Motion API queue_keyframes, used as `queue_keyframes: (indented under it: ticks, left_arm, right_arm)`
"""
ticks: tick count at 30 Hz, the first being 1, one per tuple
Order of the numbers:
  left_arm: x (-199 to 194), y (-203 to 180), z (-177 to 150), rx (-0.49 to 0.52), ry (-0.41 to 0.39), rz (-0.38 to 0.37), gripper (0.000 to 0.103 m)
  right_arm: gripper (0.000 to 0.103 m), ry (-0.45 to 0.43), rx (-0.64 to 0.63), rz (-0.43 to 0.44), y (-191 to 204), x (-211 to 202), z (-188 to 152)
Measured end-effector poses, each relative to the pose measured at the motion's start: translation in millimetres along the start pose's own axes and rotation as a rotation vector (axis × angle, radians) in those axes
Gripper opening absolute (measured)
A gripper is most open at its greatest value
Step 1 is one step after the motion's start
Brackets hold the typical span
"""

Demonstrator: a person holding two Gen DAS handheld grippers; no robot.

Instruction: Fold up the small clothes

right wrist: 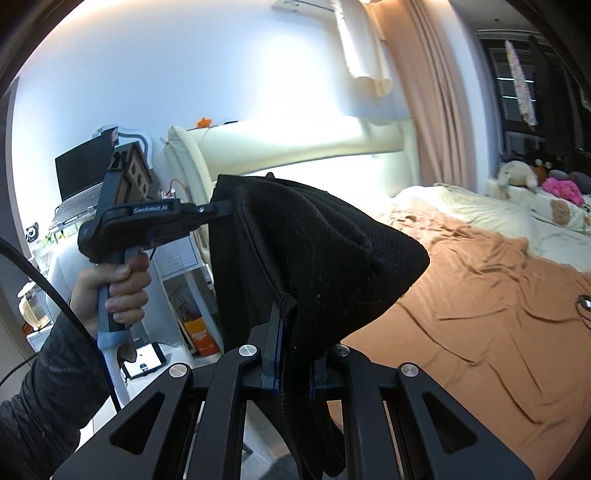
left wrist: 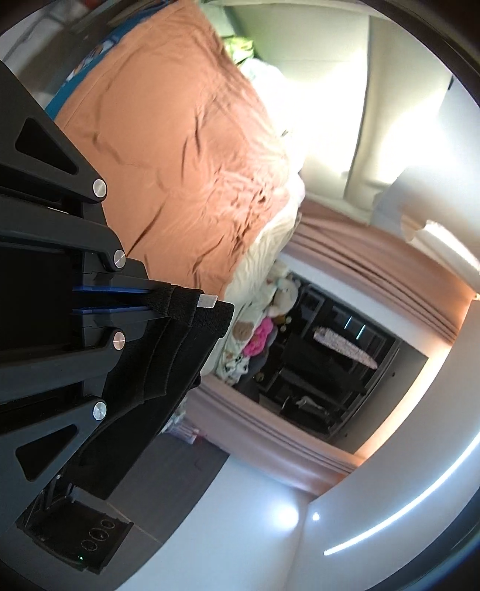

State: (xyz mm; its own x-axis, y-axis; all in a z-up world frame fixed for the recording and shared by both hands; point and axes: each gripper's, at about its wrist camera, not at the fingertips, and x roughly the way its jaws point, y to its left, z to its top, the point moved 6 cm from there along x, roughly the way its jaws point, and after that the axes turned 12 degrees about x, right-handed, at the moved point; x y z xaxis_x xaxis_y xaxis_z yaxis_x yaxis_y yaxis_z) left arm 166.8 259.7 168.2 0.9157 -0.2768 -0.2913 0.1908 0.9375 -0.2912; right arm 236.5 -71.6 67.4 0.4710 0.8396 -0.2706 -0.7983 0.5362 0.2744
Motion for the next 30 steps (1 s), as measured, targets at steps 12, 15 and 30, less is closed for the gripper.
queue_keyframes:
  ticks: [12,15,30]
  left_arm:
    - [13.4,116.0,2.5,-0.021,-0.011,0.077,0.005]
    - [14.7,144.1,2.2,-0.038,-0.013,0.097,0.005]
    - [-13.8,256.0,1.1,-0.099,-0.024,0.247,0.005]
  right_arm:
    - [0.006,0.056,0.005,0.025,-46.4,100.2,9.6]
    - [0.006,0.085,-0.003,0.041,-56.8,122.6,10.5]
    - [0.006,0.176,-0.057,0.164,-23.7,213.5,8.7]
